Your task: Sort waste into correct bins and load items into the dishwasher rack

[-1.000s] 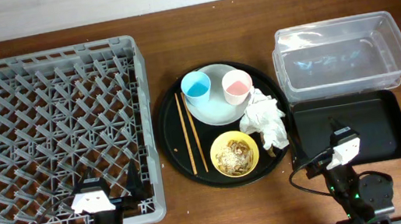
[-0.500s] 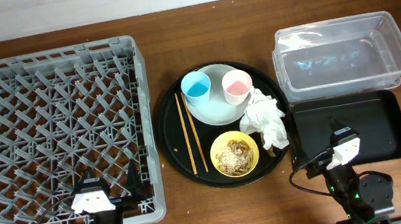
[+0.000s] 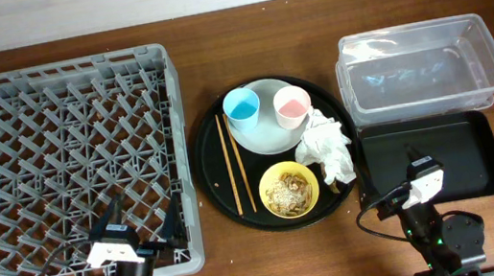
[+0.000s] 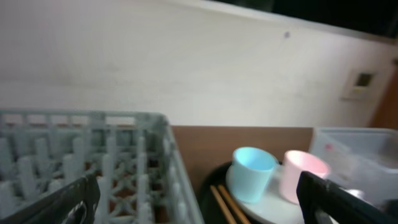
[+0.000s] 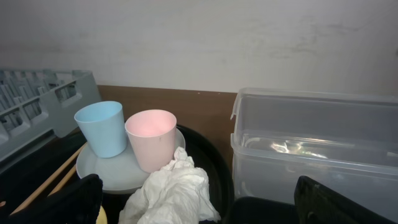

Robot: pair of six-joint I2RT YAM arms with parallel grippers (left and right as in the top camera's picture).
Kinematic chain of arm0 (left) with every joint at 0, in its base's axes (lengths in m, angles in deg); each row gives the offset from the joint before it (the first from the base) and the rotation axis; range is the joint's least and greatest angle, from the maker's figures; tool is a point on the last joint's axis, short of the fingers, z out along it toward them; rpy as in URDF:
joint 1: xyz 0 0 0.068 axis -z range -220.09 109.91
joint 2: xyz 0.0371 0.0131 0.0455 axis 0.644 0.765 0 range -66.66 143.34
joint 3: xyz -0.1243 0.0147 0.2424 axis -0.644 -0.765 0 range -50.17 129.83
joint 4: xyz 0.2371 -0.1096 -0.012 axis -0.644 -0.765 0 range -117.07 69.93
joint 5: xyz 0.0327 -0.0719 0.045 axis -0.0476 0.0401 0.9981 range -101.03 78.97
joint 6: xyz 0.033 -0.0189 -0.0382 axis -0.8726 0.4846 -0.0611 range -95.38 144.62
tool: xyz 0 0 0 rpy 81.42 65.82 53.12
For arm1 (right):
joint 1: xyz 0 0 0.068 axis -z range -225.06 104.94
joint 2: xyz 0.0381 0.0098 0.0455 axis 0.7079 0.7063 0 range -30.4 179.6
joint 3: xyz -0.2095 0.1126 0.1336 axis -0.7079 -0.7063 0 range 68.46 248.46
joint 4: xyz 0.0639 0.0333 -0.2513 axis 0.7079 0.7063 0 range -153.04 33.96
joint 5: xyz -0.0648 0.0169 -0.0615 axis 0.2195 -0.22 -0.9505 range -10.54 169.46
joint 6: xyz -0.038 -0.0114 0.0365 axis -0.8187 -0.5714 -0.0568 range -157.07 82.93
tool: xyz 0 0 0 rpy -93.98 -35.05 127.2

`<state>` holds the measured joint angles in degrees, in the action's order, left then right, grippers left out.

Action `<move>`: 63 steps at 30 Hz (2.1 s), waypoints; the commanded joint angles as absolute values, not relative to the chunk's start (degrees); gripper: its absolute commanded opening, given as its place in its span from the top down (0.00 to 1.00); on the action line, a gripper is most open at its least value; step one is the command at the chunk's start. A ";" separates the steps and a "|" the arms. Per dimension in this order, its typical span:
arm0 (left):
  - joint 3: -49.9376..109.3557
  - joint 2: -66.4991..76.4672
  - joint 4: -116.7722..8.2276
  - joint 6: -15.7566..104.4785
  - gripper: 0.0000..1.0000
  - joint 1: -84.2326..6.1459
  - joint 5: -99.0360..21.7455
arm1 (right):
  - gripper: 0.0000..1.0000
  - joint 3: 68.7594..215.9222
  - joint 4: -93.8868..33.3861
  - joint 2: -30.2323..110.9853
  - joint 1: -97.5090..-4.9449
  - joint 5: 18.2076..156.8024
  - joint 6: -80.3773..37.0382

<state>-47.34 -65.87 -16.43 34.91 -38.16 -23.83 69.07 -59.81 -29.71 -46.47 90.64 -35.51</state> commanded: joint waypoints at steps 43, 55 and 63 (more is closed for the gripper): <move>46.65 33.34 -99.29 38.12 0.63 -17.48 -21.82 | 0.02 68.78 -59.44 -30.04 -46.17 89.92 -35.07; 38.50 39.22 -89.08 53.01 0.69 -10.14 -9.42 | 0.02 68.78 -59.44 -30.04 -46.17 89.92 -35.07; 37.97 44.08 -83.62 53.97 0.69 -7.84 -4.55 | 0.02 68.78 -59.44 -30.04 -46.17 89.92 -35.09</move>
<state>38.69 41.65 -84.10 52.11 -7.86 -7.39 69.09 -59.81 -29.71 -46.47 90.38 -35.53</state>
